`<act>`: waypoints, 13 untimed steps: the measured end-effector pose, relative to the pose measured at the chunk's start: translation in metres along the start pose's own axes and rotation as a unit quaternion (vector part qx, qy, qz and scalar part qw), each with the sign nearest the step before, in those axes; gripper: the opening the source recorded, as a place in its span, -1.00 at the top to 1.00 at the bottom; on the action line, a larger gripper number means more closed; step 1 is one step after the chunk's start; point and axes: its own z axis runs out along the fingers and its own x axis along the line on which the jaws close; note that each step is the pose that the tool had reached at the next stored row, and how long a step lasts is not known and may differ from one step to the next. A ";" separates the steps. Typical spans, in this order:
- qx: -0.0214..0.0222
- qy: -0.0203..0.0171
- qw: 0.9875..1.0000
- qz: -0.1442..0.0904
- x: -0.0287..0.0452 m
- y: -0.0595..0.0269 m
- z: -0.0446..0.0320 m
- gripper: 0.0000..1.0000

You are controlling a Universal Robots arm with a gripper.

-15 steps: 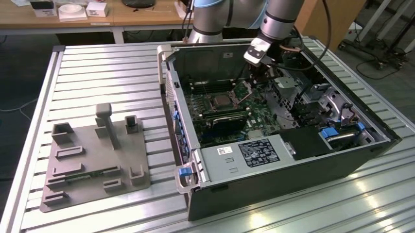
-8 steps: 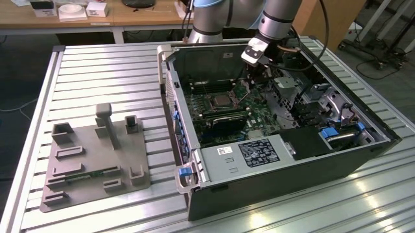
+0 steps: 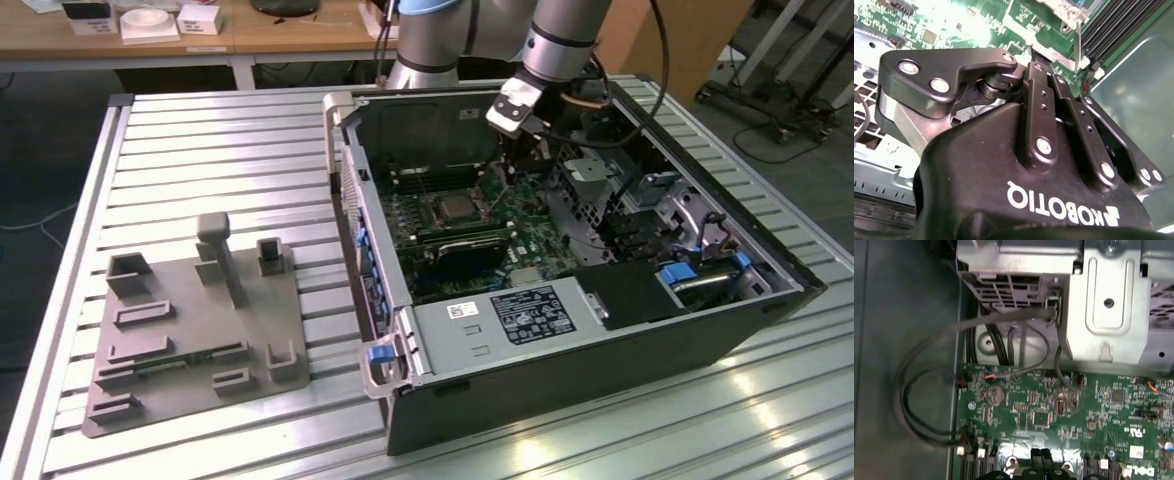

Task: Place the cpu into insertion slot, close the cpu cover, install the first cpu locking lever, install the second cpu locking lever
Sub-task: 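Close the cpu cover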

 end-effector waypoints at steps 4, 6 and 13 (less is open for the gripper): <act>0.000 0.000 1.000 0.000 0.0005 -0.0076 0.0004 0.80; 0.000 0.000 1.000 0.000 0.0007 -0.0112 0.0007 0.80; 0.000 0.000 1.000 0.000 0.0016 -0.0253 0.0027 0.80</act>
